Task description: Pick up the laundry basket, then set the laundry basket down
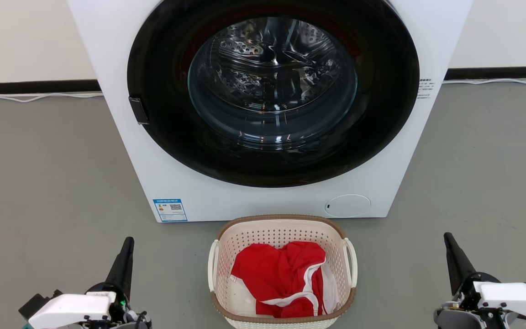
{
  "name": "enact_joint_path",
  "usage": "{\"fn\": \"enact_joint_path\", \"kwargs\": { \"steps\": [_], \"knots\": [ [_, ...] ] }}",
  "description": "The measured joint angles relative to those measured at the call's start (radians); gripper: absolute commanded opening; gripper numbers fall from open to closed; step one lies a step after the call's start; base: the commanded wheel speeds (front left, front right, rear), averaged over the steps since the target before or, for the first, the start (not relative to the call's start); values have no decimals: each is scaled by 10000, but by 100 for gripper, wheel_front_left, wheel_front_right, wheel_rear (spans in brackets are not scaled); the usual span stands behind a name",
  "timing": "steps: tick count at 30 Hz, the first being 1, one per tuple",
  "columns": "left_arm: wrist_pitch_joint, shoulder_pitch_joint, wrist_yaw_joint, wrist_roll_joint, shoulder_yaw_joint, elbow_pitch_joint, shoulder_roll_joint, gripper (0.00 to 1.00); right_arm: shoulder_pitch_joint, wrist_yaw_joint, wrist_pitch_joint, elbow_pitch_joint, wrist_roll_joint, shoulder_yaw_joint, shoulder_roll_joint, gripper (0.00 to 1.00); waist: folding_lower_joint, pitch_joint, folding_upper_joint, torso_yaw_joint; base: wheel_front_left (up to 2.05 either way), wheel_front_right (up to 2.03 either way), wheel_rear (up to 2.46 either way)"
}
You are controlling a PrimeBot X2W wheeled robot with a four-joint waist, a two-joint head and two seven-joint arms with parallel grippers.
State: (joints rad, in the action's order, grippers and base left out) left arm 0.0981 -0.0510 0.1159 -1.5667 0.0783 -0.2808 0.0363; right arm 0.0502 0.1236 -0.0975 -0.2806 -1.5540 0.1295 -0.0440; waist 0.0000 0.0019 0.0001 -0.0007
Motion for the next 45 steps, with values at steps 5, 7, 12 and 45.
{"fn": "enact_joint_path", "kwargs": {
  "steps": [5, 7, 12, 45],
  "knots": [
    [88, -10, 79, -374, 40, 54, 0, 0, 149, 0, -50, 48, -485, 21, 0, 0, 0, 12, 0, 7, 0, 0, 0],
    [88, -11, 79, -376, 44, 59, 0, 0, 163, 0, -50, 52, -485, 21, -2, 0, 0, 12, 0, 7, 0, 0, 0],
    [88, -11, 79, -376, 46, 61, 2, 0, 163, 0, -50, 52, -485, 23, -2, 0, 0, 12, 0, 7, 0, 0, 0],
    [88, -11, 81, -376, 46, 65, 2, 0, 163, 0, -50, 52, -485, 25, -2, 0, 0, 12, 0, 7, 0, 0, 0]
  ]
}}
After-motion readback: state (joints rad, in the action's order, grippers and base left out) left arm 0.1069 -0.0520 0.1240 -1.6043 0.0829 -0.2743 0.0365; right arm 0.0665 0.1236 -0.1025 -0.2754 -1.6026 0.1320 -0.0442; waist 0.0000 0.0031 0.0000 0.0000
